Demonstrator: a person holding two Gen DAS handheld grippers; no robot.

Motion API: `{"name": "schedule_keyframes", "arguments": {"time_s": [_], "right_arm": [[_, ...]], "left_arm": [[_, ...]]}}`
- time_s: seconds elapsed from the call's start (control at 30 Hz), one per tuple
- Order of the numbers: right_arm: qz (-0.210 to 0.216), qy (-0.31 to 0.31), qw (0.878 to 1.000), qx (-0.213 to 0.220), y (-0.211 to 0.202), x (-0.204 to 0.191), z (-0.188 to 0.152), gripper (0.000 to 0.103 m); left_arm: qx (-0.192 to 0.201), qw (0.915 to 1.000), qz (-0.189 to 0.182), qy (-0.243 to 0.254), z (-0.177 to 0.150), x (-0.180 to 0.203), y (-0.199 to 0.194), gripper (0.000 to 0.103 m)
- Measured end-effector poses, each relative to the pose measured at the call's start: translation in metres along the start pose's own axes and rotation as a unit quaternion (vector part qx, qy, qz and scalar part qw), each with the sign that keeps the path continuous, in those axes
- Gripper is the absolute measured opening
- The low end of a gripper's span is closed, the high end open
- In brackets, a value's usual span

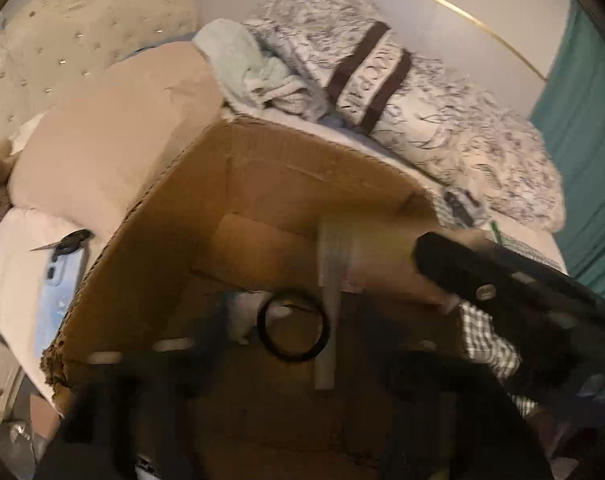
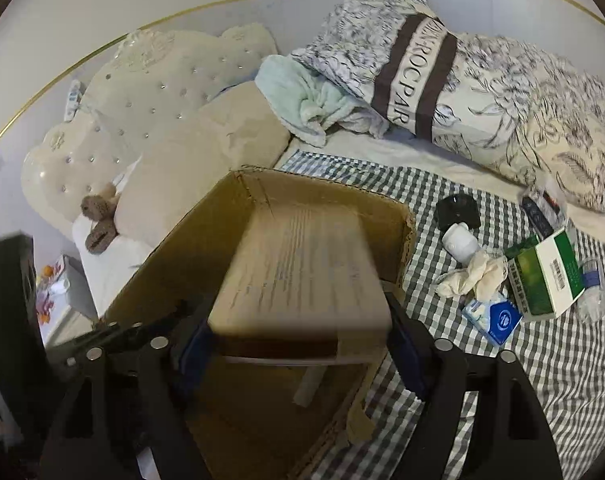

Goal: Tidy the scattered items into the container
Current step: 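Carry the hair tie and tan box into the cardboard box and release, then move both grippers back over the remaining items on the sheet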

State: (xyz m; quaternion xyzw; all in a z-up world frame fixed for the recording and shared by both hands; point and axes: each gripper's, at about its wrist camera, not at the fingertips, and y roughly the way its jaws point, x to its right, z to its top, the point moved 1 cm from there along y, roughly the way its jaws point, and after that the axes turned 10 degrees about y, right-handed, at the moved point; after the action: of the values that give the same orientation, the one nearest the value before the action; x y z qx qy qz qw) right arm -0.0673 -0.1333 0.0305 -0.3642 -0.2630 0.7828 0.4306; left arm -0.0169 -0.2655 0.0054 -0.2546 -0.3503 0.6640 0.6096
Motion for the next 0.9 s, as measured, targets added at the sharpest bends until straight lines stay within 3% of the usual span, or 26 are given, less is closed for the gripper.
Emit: {"name": "schedule_keyframes", "arguments": {"time_s": [0.27,0.47,0.9], "right_arm": [[0.000,0.017,0.999,0.032,-0.026,0.012,-0.001,0.083],[-0.014,0.050,0.997,0.052,-0.056,0.044,-0.007,0.084],[-0.069,0.083,0.988,0.106,-0.137,0.124,-0.033,0.084]], "left_arm": [[0.006,0.9999,0.007,-0.007,-0.001,0.006,-0.013,0.087],[0.013,0.9998,0.009,0.011,-0.001,0.025,-0.028,0.090],[0.043,0.9975,-0.007,0.056,0.000,0.105,-0.061,0.092]]}}
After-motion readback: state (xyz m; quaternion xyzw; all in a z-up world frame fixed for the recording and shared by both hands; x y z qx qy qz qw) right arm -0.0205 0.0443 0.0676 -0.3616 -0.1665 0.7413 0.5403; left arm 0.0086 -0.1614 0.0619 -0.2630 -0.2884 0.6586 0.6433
